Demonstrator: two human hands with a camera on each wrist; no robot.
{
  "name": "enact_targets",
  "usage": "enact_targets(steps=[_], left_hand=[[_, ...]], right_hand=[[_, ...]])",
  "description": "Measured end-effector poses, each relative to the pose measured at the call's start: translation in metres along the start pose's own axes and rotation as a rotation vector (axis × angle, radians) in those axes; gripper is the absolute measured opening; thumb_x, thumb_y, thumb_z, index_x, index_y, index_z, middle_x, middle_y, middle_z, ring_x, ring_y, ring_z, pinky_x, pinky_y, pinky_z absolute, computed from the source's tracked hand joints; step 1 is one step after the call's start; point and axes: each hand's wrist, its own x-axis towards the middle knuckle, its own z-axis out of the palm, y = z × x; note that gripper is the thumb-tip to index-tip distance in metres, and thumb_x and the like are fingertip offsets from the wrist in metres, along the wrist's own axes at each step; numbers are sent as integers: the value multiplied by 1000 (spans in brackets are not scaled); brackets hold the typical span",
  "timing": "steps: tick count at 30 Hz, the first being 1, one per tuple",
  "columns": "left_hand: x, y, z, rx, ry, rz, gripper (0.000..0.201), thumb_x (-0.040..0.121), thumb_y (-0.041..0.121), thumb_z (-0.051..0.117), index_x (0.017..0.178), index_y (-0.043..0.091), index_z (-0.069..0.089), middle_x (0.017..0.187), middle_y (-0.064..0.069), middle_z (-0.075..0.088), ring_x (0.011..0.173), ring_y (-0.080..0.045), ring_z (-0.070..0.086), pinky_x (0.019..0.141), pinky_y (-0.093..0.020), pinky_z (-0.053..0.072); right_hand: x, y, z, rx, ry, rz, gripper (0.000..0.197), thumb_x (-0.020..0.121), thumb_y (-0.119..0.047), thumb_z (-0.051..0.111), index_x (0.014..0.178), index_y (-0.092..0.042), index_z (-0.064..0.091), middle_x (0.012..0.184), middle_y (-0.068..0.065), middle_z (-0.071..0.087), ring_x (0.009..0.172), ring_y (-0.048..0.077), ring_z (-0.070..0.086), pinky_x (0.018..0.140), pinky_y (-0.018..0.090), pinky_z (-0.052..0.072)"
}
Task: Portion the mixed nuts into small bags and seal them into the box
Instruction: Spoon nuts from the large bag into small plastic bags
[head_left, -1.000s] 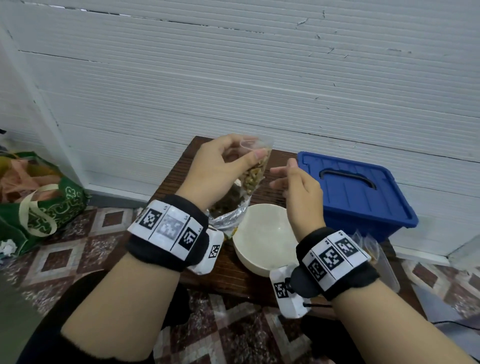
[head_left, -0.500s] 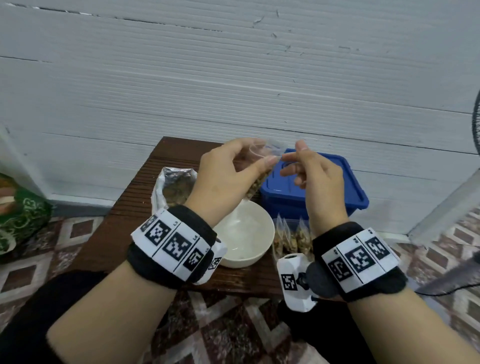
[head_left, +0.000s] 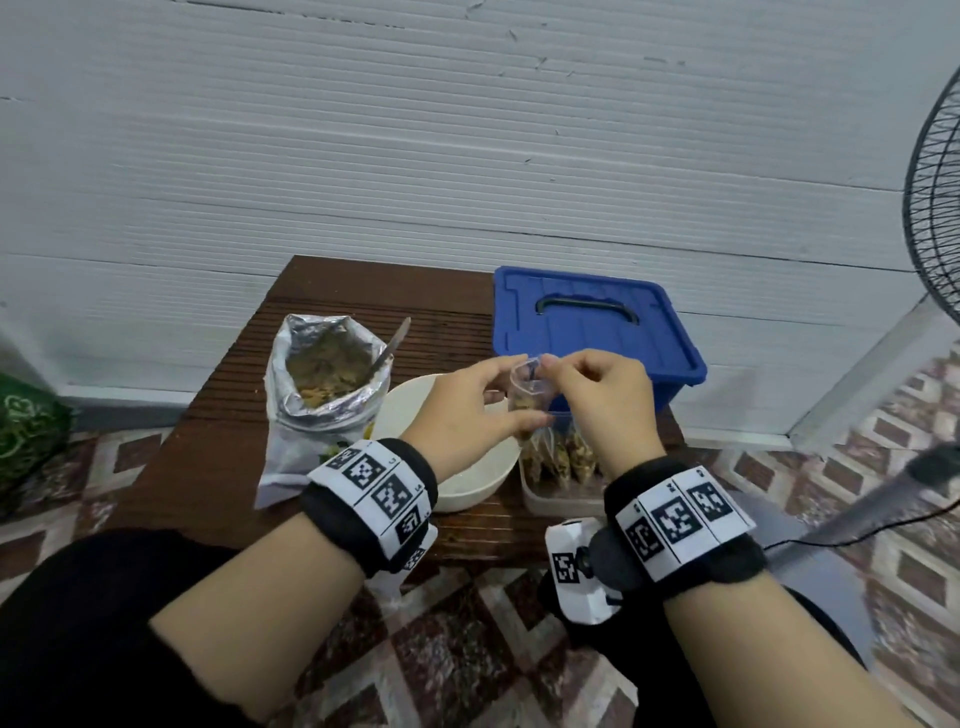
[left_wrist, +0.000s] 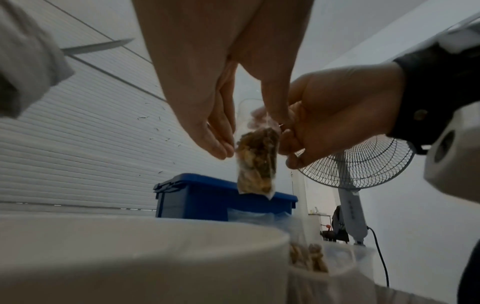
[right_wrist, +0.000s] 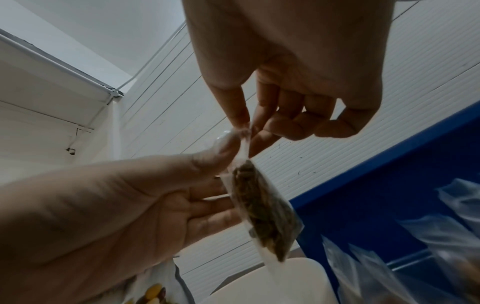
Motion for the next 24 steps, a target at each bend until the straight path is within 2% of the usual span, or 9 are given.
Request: enact_targets(steps=[4,8,11,14,17,18,20,22,24], left_hand=[[0,-9,1,100,-29,-44,43,76,21,79,114,29,61,103,16,65,99,2,59,94,-19,45],[0,-13,4,135,22,-47,31,73,24,81,99,26,65,91,17,66,89,6,59,74,-4,41],[0,-14,5,183,39,-52,27,72,29,81,93,28,64,83,18,65,85,6,59,68,-4,41],[0,-16,6,193,69,-57,25,74,26,80,94,23,66,84,18,63,83,1,59,68,-5,43],[-1,-15,7,172,68,-75,25,75,22,79,95,26,64,85,19,61,83,2,58,69,-4,44],[-1,-14,8,164,51,-80,29,73,23,80,98,26,65,87,18,61,85,1,58,71,-6,45],[-2,-13,8,168,-2,-89,43,72,31,81,110,23,65,95,17,62,93,1,58,79,-11,46],[-1,-12,6,184,-35,-102,53,73,38,79,120,22,61,104,16,62,98,0,57,83,-14,45],[2,-12,2,193,-16,-102,50,79,40,74,123,21,59,109,13,63,99,0,57,83,-13,44]], right_hand=[[-4,7,1,17,1,32,23,87,-29,66,69,-16,72,70,0,70,74,11,64,71,25,47],[-11,8,2,21,40,21,30,86,-40,66,69,-15,71,61,-6,64,58,-3,55,58,14,39],[-16,5,1,0,28,-2,35,74,-56,71,74,-21,69,63,-5,61,58,2,53,59,19,42],[-19,4,2,-159,-31,-11,42,63,-63,74,84,-28,63,68,-10,60,66,4,56,62,24,47],[-17,6,4,-292,-24,-41,21,75,-44,75,81,-29,62,71,-11,63,74,5,60,73,33,53],[-16,7,3,-294,-17,-42,12,79,-35,73,78,-29,62,71,-11,63,76,7,61,76,34,54],[-14,7,-1,-284,8,-27,10,82,-25,68,74,-29,63,72,-11,64,78,9,63,77,33,53],[-12,9,-6,-271,55,-4,11,82,-25,66,72,-28,64,73,-10,65,80,12,63,80,36,53],[-9,12,-11,-274,76,20,12,82,-27,66,70,-26,65,74,-10,66,82,15,63,84,42,52]])
